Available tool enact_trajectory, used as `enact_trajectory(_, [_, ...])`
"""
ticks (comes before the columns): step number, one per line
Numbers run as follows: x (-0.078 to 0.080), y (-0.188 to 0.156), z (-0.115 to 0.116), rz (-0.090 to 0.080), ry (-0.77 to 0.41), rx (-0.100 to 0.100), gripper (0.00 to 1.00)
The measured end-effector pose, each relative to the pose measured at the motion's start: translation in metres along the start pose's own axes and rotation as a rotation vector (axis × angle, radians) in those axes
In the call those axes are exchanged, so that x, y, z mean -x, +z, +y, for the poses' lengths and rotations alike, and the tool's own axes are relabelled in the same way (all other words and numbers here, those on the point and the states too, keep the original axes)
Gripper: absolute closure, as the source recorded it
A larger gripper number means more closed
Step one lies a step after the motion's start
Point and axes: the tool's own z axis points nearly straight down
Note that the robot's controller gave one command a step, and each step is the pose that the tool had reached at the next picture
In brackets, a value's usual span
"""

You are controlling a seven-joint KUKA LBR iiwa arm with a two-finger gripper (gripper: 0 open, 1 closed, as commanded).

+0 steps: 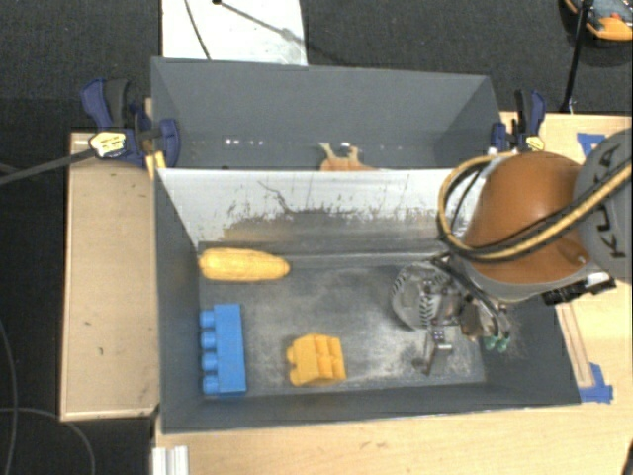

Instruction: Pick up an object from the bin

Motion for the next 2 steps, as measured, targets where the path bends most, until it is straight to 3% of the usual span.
enact_trajectory(1, [0.002,-0.004,0.000,-0.008,0.000,0.000,0.00])
enact_trajectory(2, [0.016,0.022,-0.045,-0.010,-0.066,0.000,0.00])
